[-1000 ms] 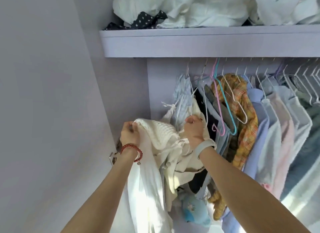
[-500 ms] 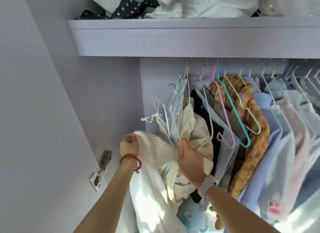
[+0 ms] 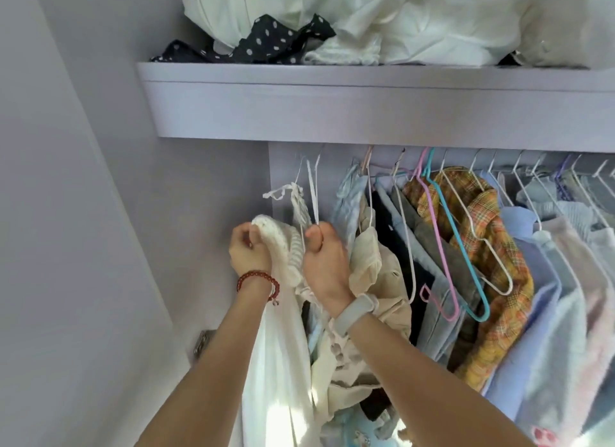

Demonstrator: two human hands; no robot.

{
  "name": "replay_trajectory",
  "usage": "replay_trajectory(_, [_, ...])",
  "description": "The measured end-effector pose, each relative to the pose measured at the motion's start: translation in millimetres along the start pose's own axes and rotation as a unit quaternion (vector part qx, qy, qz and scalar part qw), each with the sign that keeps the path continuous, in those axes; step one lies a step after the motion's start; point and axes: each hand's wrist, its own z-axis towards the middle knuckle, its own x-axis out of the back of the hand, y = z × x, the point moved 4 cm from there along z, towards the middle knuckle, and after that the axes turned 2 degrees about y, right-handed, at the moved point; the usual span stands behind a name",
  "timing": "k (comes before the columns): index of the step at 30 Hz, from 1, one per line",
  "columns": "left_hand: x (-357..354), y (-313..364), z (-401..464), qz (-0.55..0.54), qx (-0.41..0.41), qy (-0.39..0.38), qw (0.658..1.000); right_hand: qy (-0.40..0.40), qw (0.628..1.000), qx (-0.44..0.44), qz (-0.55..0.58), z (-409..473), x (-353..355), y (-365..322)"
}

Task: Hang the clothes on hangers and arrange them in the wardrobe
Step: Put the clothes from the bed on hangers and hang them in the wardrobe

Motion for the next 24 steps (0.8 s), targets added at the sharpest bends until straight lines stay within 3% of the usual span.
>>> replay_trajectory(3, [-24, 40, 27, -0.073, -0.056, -0.008, 0.996, 0.051, 0.998, -0.024, 0.022, 34, 1, -14])
replay_trajectory(6, [-46, 56, 48, -0.037, -0.096, -0.054, 0.993, 0.051, 0.997, -0.061, -0.014, 64, -2, -10])
replay_trajectory(10, [-57, 23, 64, 0.134, -0.034, -0.098, 0.986, 0.005, 0.993, -0.085, -0.086, 78, -8, 11])
replay_trajectory(13, [-53, -21, 61, 0.240, 0.040, -0.146, 0.959, -0.010, 0.989, -0.104, -0.105, 71, -11, 30])
replay_trajectory(17, [-57, -53, 45, 0.254, 0.082, -0.238, 0.934, 0.002, 0.994, -0.081, -0.069, 61, -8, 46])
replay_trajectory(24, [-43, -37, 18, 0.193, -0.013, -0.152, 0.969, -0.022, 0.992, -0.108, -0.061, 59, -10, 46])
